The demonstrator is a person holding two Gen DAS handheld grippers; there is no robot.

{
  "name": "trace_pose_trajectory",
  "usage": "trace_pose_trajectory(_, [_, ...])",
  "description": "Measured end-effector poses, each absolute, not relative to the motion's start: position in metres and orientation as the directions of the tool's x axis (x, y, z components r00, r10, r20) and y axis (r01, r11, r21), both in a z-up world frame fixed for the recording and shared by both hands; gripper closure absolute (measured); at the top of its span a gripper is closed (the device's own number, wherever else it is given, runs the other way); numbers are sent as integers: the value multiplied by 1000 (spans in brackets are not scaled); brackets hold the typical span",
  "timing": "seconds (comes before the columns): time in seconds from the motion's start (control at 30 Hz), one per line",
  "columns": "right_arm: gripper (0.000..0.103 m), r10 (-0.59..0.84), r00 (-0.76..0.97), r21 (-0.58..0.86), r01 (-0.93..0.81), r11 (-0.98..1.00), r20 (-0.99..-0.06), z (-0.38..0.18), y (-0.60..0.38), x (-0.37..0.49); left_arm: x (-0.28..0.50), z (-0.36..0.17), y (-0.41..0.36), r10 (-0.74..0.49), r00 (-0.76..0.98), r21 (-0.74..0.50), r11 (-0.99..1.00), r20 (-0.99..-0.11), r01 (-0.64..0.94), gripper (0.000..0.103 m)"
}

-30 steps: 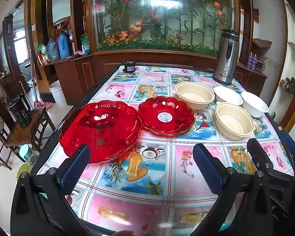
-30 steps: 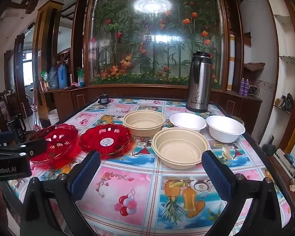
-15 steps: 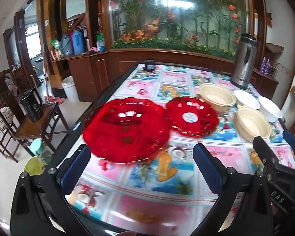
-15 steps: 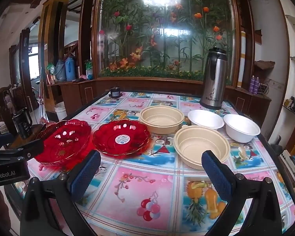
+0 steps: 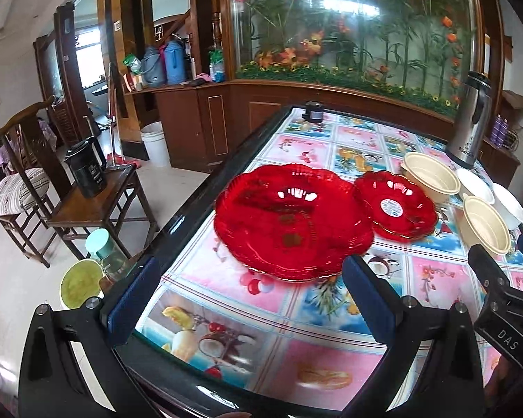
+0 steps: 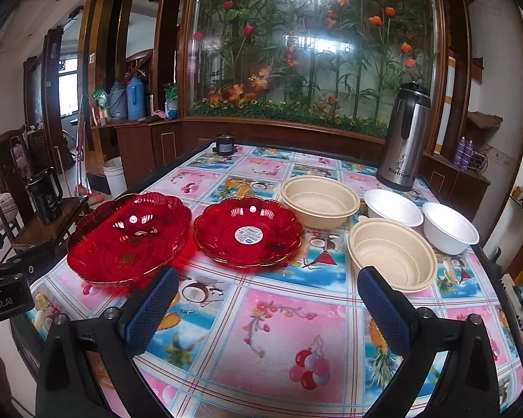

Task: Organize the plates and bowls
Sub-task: 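Move the left tool toward the large red scalloped plate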

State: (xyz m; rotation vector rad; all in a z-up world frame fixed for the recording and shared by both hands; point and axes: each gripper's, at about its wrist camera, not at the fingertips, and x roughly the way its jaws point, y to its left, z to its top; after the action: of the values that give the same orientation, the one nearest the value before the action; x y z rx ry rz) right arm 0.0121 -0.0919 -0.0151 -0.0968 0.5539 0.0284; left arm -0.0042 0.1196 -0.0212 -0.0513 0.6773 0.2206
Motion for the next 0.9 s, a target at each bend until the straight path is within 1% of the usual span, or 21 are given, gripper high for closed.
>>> trace_pose_trajectory(0.47, [0, -5, 845, -104, -59, 993, -535, -9, -79, 13, -6, -24, 126, 195, 757, 34, 974, -624, -223, 0])
trace_pose_trajectory(0.9, [0, -9, 845, -92, -48, 995, -535, -7, -86, 13, -4, -21, 106, 203, 750, 71, 976, -630, -205, 0])
